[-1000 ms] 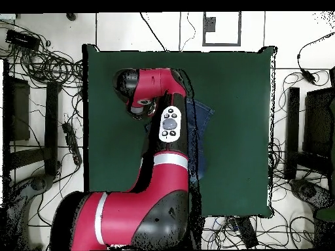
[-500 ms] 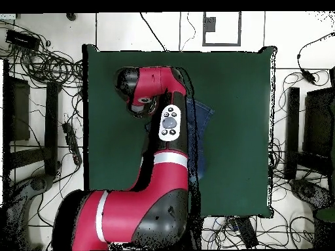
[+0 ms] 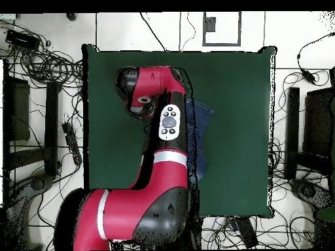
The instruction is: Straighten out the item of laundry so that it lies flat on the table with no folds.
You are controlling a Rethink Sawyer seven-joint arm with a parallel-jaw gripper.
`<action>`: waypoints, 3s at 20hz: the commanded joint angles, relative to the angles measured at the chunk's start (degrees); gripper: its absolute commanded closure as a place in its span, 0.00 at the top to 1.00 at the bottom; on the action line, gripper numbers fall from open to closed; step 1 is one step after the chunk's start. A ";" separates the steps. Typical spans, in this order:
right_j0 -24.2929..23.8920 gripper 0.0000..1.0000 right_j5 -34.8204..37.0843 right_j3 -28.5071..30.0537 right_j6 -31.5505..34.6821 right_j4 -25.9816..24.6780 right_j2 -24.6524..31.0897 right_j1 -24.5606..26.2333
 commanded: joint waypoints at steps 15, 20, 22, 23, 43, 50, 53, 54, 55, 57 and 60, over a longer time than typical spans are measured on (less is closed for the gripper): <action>3.04 1.00 -0.09 17.62 7.70 2.33 5.41 -10.24; 3.46 1.00 -1.40 18.64 8.33 2.42 5.27 -11.44; 3.37 1.00 -2.04 17.20 8.45 2.17 5.44 -9.98; 3.37 1.00 -2.58 17.27 8.47 2.16 5.54 -9.83; 1.76 1.00 -12.61 18.77 6.65 2.91 8.97 -6.27; 1.73 1.00 -8.73 14.86 6.82 1.89 8.17 -2.51; 1.84 1.00 -7.33 14.07 6.86 1.59 7.62 -1.78; 1.85 1.00 -6.98 13.95 6.86 1.55 7.49 -1.61; 1.87 1.00 -6.60 13.69 6.88 1.45 7.34 -1.31; 2.04 1.00 -5.13 12.75 7.04 1.27 7.00 -0.72; 2.27 1.00 -3.79 11.54 7.22 1.08 6.62 -0.05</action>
